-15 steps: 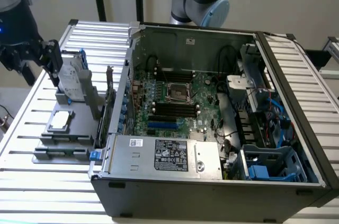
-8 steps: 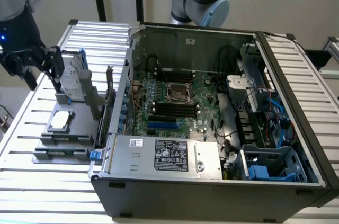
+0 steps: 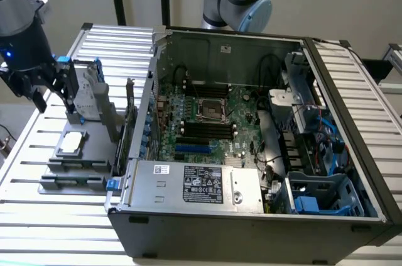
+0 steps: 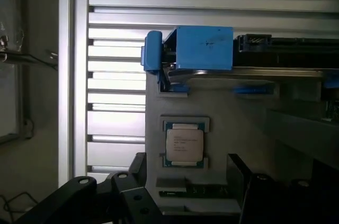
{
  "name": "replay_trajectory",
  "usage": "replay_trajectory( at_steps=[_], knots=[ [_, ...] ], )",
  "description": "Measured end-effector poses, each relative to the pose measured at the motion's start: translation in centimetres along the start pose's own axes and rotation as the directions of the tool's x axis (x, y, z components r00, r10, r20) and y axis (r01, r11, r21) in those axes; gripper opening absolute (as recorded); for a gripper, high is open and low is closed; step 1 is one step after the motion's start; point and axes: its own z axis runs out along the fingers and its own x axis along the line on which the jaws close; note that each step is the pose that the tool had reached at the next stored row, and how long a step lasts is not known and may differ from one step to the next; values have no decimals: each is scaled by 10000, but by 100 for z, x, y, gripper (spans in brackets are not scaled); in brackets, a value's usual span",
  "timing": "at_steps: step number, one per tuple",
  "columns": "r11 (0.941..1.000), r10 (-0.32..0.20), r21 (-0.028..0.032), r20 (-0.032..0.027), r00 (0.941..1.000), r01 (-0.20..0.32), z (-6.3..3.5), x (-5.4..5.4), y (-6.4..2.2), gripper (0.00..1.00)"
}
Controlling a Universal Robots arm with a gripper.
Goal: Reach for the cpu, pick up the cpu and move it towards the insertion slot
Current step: 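Pick up the cpu and move it towards the insertion slot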
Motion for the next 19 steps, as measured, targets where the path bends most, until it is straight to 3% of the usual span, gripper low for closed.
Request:
replay_trajectory(
  at_steps=[19],
  knots=[
    [10000, 0, -1, 1, 10000, 0, 344, -33, -61, 71]
  ],
)
